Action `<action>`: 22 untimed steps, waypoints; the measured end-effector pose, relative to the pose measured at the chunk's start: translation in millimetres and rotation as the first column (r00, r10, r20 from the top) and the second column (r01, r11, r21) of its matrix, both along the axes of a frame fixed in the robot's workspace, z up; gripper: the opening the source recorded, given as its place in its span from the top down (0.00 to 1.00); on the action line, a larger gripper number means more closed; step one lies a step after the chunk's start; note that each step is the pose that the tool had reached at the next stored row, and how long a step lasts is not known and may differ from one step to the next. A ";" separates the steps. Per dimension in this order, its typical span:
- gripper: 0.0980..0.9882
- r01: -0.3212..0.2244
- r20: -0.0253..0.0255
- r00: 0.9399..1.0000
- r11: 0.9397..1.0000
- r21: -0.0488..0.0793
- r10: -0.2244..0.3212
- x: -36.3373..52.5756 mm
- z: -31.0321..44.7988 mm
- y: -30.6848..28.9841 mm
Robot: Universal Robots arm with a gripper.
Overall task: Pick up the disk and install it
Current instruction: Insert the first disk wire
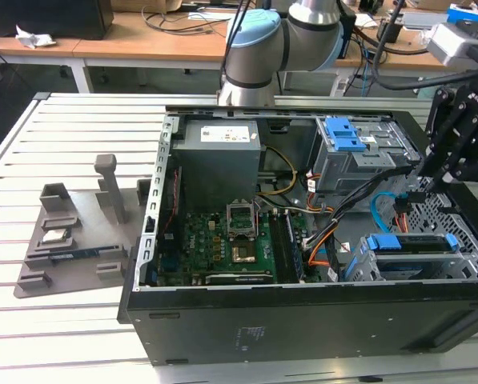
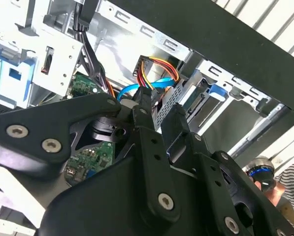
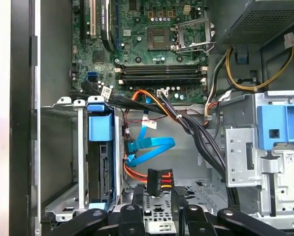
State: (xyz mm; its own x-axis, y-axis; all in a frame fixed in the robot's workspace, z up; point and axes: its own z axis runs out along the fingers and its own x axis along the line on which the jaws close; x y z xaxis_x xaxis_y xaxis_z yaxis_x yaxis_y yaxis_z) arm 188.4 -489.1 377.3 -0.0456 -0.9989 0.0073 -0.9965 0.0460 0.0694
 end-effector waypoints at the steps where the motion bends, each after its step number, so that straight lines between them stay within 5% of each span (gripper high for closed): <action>1: 0.70 0.000 0.000 1.000 1.000 0.000 0.000 -0.8 -2.3 0.0; 9: 0.70 0.000 0.000 1.000 1.000 -0.001 0.000 -6.9 -23.4 -2.5; 14: 0.72 0.000 0.000 1.000 1.000 -0.005 0.000 -6.9 -23.6 -2.5; 17: 0.92 0.000 0.000 1.000 1.000 -0.005 0.000 -6.9 -23.6 -2.5; 22: 0.92 0.000 0.000 1.000 1.000 -0.005 0.000 -6.9 -23.6 -2.6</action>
